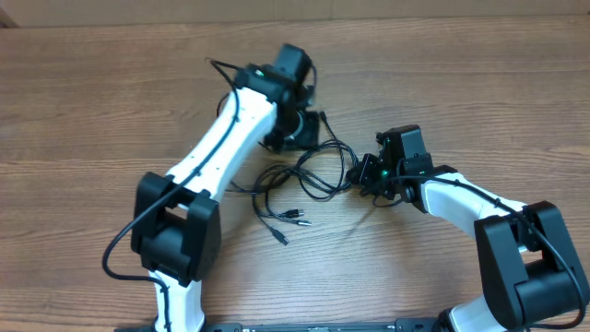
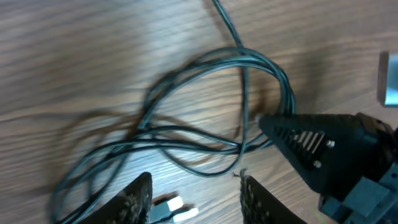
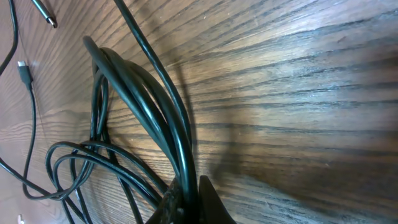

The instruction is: Untangle cables

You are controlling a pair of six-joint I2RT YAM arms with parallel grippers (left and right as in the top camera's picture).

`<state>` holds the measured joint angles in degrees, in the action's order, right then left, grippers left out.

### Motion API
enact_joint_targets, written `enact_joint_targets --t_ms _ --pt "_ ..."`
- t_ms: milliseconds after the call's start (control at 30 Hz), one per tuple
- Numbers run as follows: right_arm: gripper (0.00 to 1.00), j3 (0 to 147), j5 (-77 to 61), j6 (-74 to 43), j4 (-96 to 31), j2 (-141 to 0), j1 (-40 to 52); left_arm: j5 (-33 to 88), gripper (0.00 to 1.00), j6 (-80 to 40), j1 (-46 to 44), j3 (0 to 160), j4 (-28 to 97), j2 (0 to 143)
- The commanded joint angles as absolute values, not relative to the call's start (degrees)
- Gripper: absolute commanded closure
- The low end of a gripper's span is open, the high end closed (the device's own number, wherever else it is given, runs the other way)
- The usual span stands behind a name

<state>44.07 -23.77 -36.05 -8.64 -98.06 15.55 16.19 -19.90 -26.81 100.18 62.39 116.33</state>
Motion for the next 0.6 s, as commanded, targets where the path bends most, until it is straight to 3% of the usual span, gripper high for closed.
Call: enact_joint_targets --t_ms 0,200,433,567 --pt "0.96 43.4 -22.9 -36.4 -9.2 -98.5 15.5 17.7 0.55 -20.4 -29.6 95.6 59.6 117.0" --pt "0.96 43.4 -19.2 -39.5 -11.3 -98.5 15.0 17.9 0.59 -9.8 -32.9 89.6 55.4 117.0" --pt "0.96 43.4 -18.0 -41.8 -11.9 -98.5 14.5 17.8 0.56 -6.8 -36.1 85.4 51.2 117.0" --pt "0.96 43.4 -18.0 -41.8 -12.3 -98.5 14.6 17.9 0.61 -1.4 -37.6 84.4 48.6 117.0"
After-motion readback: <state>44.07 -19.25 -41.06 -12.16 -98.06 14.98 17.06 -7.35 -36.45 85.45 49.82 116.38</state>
